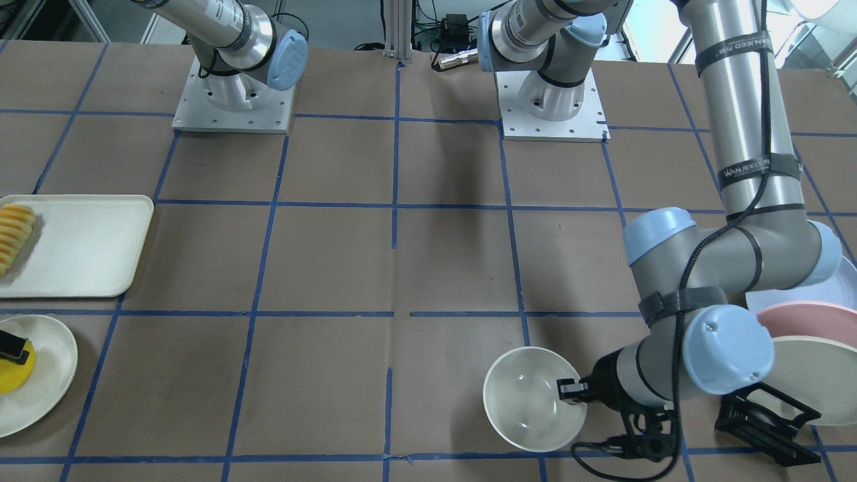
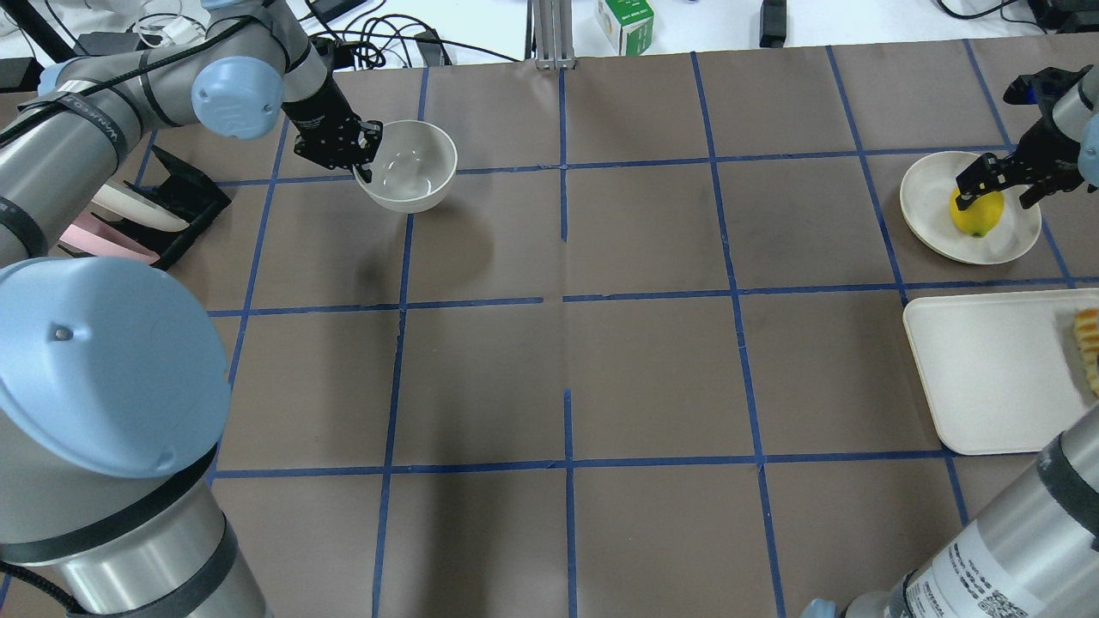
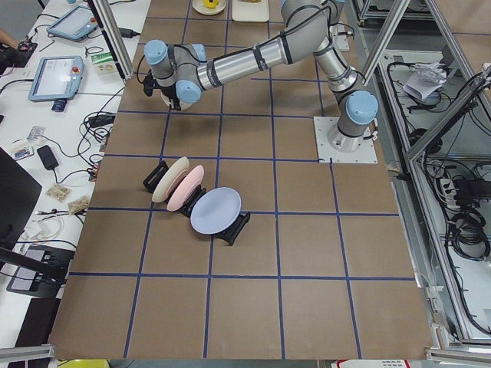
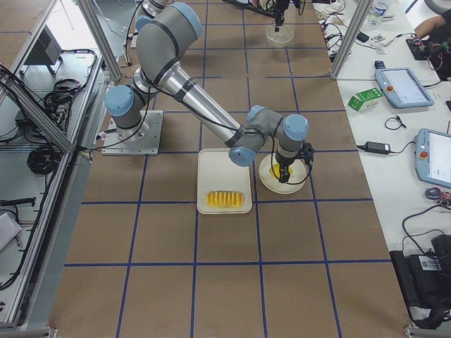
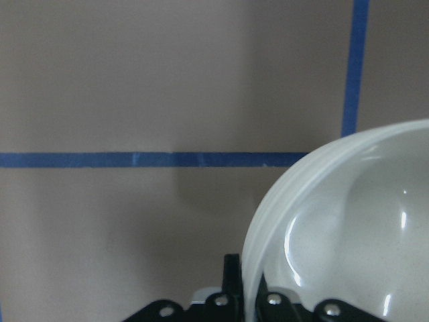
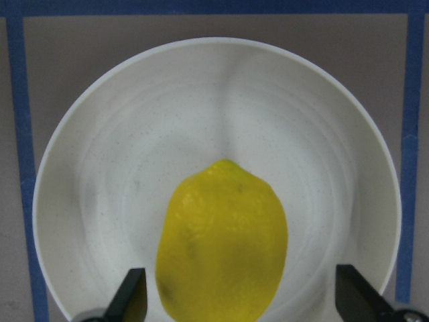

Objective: Place bowl and put lemon in it

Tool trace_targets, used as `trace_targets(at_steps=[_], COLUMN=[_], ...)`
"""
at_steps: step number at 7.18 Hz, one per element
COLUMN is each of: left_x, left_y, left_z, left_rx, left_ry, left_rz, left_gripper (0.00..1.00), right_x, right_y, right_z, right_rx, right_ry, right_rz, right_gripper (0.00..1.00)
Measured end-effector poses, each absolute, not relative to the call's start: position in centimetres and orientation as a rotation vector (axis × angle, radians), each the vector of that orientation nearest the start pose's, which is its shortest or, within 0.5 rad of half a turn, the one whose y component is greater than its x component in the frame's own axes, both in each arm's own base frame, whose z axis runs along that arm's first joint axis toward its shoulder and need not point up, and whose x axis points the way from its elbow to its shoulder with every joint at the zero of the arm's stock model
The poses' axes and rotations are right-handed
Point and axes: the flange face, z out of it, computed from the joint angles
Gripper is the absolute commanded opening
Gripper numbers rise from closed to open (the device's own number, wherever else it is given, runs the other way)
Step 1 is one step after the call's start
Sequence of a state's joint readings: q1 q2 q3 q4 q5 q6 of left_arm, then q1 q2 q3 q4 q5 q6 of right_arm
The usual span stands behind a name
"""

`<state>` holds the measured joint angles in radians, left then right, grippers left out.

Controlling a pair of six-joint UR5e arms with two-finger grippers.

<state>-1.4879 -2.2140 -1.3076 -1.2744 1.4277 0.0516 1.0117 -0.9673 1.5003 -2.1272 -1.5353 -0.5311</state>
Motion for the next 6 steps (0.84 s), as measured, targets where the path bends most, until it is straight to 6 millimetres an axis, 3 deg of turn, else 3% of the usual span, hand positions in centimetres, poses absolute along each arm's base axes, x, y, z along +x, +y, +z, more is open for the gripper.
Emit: trace_targets(at_steps=[1,2,3,4,5,6], left_x=[-12.4,-16.8,-21.0,-24.5,-27.0,-28.3], left_y=[-69.5,-66.9,-63.7,-60.4,-57.9,-56.3], left_z=[24.7,24.7,25.0,25.2,25.3,24.8], left_rx=[-0.019,0.031,0.079,0.097,0.11,0.133], left_ry=[3.323,3.355,3.375,3.382,3.386,3.389], left_rz=[0.144,0.112,0.095,0.091,0.049,-0.01], left_gripper=[0.0,0.0,0.0,0.0,0.0,0.0], right_x=[-24.6,-24.6,-24.7,-24.8,-24.8,-24.8], right_y=[-65.1,-65.2,-65.3,-65.5,-65.6,-65.5], right_z=[21.1,20.7,20.4,20.2,20.3,20.4], right_rx=[0.059,0.069,0.092,0.132,0.16,0.172], right_ry=[3.117,3.113,3.11,3.106,3.105,3.103], right_rz=[-0.053,-0.048,-0.045,-0.041,-0.037,-0.03], right_gripper=[0.83,0.58,0.14,0.0,0.0,0.0])
